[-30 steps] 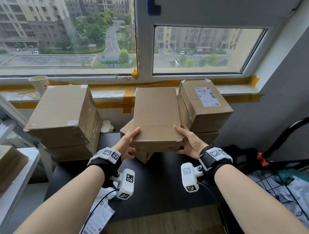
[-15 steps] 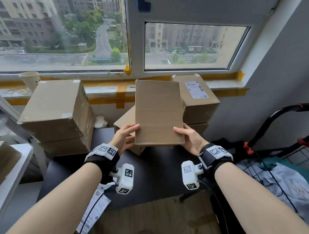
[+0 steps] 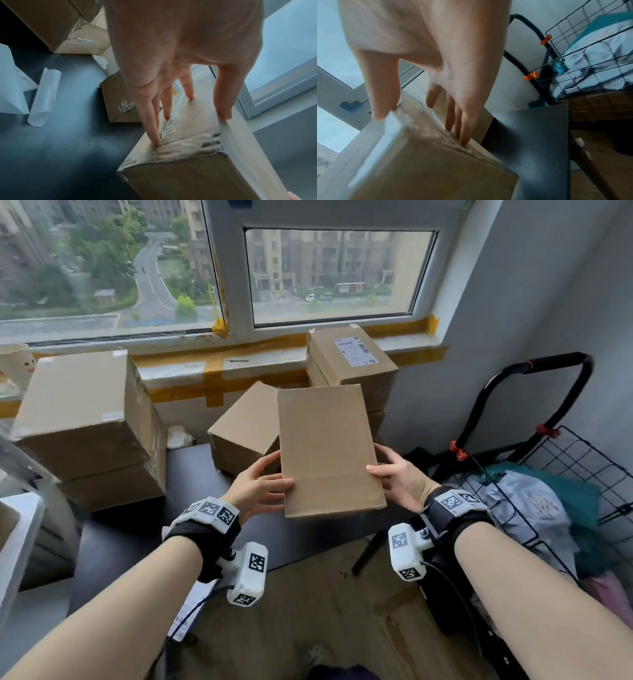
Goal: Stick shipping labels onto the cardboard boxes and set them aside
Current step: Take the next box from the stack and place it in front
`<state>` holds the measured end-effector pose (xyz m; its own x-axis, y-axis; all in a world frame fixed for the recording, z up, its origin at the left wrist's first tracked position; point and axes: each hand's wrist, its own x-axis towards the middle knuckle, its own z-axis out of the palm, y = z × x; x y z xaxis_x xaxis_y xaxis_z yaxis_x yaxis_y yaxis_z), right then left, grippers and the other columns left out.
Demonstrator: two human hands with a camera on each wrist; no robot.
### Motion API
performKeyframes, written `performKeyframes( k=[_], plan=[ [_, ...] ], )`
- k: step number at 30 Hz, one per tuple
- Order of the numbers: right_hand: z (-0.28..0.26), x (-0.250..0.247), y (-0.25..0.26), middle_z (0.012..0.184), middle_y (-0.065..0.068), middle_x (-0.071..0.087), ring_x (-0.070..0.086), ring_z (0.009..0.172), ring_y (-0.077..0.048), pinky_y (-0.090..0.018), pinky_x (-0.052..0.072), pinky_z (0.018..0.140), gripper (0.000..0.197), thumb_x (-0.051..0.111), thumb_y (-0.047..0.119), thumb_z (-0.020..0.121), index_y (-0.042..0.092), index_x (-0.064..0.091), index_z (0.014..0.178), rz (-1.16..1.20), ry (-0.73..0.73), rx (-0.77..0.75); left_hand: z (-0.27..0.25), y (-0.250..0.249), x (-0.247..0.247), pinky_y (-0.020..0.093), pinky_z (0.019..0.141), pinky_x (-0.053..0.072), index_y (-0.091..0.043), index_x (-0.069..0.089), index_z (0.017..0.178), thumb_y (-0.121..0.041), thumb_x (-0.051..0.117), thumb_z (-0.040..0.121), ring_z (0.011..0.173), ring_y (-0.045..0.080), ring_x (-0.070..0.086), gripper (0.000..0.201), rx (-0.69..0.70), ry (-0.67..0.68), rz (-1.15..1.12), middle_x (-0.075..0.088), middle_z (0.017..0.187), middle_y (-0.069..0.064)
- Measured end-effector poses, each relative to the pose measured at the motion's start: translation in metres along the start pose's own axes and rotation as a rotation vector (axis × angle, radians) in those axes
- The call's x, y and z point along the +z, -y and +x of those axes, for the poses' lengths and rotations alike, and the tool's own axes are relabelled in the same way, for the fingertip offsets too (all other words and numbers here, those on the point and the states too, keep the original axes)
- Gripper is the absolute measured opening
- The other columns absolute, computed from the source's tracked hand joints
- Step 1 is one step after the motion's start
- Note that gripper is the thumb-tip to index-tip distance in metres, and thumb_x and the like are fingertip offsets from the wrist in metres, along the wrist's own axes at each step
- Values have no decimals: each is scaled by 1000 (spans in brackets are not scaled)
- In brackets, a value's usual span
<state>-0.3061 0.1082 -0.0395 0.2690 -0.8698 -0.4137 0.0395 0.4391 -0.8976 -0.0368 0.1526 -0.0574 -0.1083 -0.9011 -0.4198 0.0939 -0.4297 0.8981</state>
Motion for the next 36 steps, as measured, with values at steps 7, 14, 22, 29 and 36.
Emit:
performKeyframes(
  k=[7,14,22,29,36],
  plan=[
    [-13,-34,-24,123,-8,59,62,95,-25,-35,52,76,63,47,-6,87,32,40,136,-36,-12,87,2,26,33,38,73,59,-36,40,136,-5,66,84,87,29,69,66,-74,46,2,66,109,8],
    [12,-61,-54,117,-9,63,65,92,-27,-35,53,74,61,51,-4,88,30,41,137,-24,-48,172,25,57,56,44,75,58,-27,45,136,0,64,84,83,28,66,61,-111,-66,-50,63,117,14],
    [67,-59,-63,117,-5,64,63,102,-27,-37,53,82,63,53,-4,88,28,40,141,-28,-8,230,52,65,57,38,76,53,-26,42,139,5,49,92,99,23,61,57,-153,-199,-136,62,119,3],
    [102,-50,-61,115,-10,66,64,103,-25,-32,53,76,58,52,-4,90,23,42,141,-57,-18,211,75,63,49,47,94,47,-22,41,141,8,47,92,123,23,51,59,-120,-308,-178,52,138,-2],
    [120,-47,-54,131,-16,57,56,118,-26,-43,47,99,59,58,-6,87,12,41,140,-238,-48,136,84,55,50,36,89,48,-15,38,142,8,48,91,126,22,49,57,-75,-402,-43,48,140,0]
  ],
)
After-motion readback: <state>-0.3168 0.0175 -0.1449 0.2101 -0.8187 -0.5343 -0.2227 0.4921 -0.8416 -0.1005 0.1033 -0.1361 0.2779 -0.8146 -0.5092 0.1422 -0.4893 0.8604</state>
